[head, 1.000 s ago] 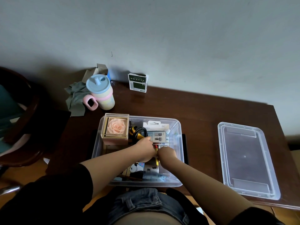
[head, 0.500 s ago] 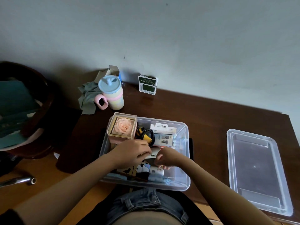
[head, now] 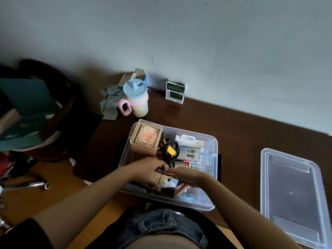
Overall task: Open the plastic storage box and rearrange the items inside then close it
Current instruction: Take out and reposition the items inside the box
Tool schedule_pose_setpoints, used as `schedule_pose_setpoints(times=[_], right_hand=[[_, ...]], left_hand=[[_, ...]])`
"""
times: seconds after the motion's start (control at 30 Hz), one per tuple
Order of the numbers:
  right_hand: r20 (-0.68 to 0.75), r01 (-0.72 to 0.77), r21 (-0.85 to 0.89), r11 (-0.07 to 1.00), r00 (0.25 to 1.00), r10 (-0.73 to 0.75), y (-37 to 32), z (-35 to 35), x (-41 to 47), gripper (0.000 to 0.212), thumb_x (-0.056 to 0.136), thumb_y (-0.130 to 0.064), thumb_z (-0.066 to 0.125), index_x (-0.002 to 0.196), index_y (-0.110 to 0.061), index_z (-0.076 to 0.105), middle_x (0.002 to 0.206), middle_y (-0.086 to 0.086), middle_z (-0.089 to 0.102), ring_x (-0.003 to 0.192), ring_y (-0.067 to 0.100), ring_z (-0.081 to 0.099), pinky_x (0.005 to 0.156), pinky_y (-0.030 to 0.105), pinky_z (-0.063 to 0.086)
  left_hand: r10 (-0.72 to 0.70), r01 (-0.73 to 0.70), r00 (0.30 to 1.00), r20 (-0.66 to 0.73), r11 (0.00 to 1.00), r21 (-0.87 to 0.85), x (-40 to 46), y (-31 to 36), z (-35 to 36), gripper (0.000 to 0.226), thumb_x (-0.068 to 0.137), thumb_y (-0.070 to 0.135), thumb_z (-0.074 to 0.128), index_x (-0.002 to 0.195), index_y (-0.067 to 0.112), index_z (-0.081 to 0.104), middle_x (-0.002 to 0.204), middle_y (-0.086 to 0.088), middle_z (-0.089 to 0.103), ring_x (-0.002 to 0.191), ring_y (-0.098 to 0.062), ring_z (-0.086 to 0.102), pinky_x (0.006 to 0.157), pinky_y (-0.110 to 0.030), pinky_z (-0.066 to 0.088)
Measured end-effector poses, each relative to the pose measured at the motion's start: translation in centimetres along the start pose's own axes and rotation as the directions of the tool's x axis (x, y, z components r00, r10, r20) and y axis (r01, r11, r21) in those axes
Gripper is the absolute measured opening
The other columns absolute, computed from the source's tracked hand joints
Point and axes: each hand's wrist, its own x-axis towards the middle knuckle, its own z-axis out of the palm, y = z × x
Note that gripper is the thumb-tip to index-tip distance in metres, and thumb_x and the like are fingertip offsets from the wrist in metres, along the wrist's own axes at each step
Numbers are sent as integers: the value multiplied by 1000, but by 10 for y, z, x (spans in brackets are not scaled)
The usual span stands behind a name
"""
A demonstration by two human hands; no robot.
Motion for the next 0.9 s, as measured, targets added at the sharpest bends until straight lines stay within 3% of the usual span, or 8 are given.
schedule_pose_setpoints(times=[0.1, 0.23, 0.37, 0.53, 0.63, 0.73, 0.83, 0.9], right_hand=[[11, 58, 9, 998, 998, -58, 4, -2, -5, 68, 88, -44, 62, 142, -11, 39, 153, 7, 28, 138, 32, 31, 83, 39, 57], [-38, 221, -72, 973, 974, -224, 15, -7, -14, 34, 88, -28, 66, 119, -20, 56, 118, -2, 59, 106, 12, 53, 78, 25, 49], [-89, 338, 180, 924, 941, -327, 23, -10, -18, 35, 88, -8, 64, 117, -24, 55, 107, -1, 66, 101, 12, 62, 80, 28, 52], [-207, 432, 159, 888, 894, -398, 25, -15, -30, 33, 89, -19, 64, 118, -11, 50, 79, -3, 61, 66, 8, 55, 66, 23, 42], [-235, 522, 229, 822, 849, -474, 28, -16, -34, 34, 88, -31, 63, 114, -12, 54, 92, -5, 71, 85, 8, 68, 74, 24, 49], [-288, 559, 267, 785, 823, -489, 29, -20, -37, 42, 87, -33, 64, 124, -16, 51, 112, 4, 69, 104, 17, 66, 80, 25, 53], [-355, 580, 112, 807, 782, -513, 31, -27, -35, 41, 87, -16, 68, 123, -22, 51, 112, 7, 69, 103, 21, 67, 84, 29, 55], [-405, 578, 36, 815, 754, -517, 31, -32, -34, 40, 84, -13, 70, 118, -28, 53, 108, 5, 70, 101, 20, 67, 83, 28, 56]], left_hand=[[-32, 10, 996, -81, 967, -253, -2, 0, -1, 67, 73, 24, 79, 133, 28, 50, 131, 9, 53, 119, -5, 48, 93, -20, 42], [-40, -80, 973, -228, 866, -494, -4, 5, -2, 47, 75, 18, 78, 118, 32, 61, 112, 18, 60, 106, 8, 55, 83, -6, 42], [-64, -161, 957, -282, 693, -703, -2, 16, -1, 27, 84, 23, 72, 109, 30, 64, 104, 12, 69, 98, 4, 63, 76, -7, 47], [-59, -70, 987, -146, 664, -745, 5, 28, -1, 28, 80, 38, 71, 106, 34, 61, 97, 20, 72, 92, 7, 64, 72, -6, 46], [-85, -79, 980, -180, 666, -742, 8, 31, -2, 26, 76, 48, 69, 100, 39, 61, 92, 25, 71, 87, 8, 65, 65, -6, 47], [-129, -56, 974, -184, 653, -755, 14, 28, 0, 33, 82, 37, 71, 111, 36, 56, 103, 16, 67, 84, 1, 68, 55, -17, 54], [-106, -33, 985, -136, 656, -754, 15, 23, 4, 55, 84, 23, 71, 133, 22, 46, 116, 10, 59, 95, -1, 65, 69, -20, 56], [-97, -18, 986, -139, 757, -653, 13, 15, 3, 56, 86, 22, 69, 136, 16, 44, 122, 7, 59, 114, -6, 58, 91, -26, 52]])
